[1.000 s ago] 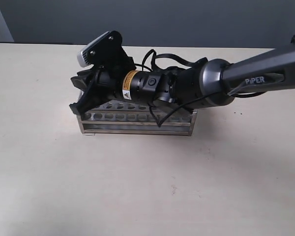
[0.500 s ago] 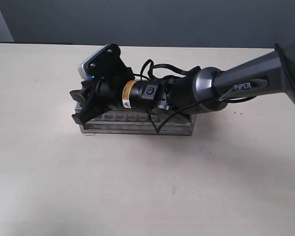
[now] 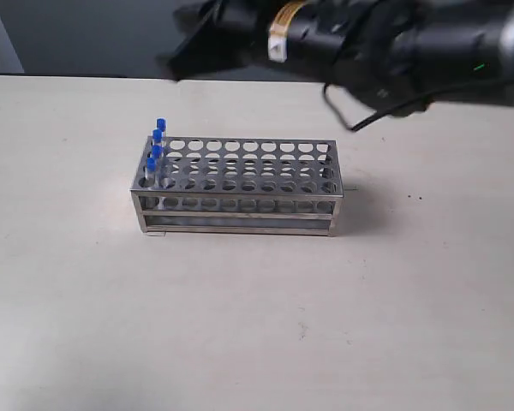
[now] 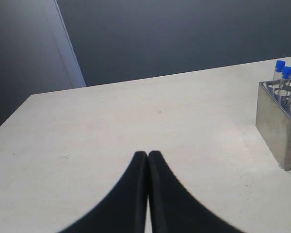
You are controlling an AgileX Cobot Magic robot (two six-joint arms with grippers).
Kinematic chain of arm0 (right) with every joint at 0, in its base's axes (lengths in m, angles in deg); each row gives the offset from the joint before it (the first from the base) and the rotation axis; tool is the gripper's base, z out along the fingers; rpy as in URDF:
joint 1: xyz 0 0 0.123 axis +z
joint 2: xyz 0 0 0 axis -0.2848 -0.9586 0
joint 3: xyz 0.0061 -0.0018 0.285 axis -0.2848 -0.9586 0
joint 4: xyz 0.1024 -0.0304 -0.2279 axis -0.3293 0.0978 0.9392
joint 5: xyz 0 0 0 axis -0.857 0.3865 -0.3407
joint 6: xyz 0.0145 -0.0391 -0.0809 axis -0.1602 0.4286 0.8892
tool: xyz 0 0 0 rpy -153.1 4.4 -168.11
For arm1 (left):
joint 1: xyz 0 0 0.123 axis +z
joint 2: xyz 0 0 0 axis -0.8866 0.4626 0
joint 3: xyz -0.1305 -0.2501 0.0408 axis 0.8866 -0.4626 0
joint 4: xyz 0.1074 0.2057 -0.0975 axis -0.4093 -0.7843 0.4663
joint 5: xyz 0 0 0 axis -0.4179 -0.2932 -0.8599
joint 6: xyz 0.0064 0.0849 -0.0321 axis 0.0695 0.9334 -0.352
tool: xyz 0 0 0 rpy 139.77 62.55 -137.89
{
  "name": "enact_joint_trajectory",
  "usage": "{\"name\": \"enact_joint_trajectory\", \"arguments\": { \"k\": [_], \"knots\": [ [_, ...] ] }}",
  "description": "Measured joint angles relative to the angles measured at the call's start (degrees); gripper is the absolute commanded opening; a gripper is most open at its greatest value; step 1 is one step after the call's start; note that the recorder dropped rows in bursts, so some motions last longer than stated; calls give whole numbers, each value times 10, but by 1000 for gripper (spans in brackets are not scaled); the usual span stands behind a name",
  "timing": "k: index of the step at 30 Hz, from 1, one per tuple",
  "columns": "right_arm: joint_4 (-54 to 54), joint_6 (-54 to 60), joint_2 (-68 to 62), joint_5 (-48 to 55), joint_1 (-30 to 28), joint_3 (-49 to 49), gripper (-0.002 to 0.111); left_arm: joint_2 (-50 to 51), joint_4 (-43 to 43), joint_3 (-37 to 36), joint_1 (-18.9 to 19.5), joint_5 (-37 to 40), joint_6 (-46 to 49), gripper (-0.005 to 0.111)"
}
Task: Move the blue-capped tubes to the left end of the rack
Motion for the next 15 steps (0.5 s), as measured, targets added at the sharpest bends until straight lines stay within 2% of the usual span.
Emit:
{"name": "enact_joint_trajectory", "arguments": {
  "k": [5, 8, 15],
  "knots": [
    [-7, 11, 152, 125, -63, -57, 0, 0, 0, 0, 0, 0, 0, 0],
    [-25, 11, 265, 145, -88, -142, 0, 0, 0, 0, 0, 0, 0, 0],
    [-106, 5, 473, 180, -98, -318, 0, 0, 0, 0, 0, 0, 0, 0]
  ]
}}
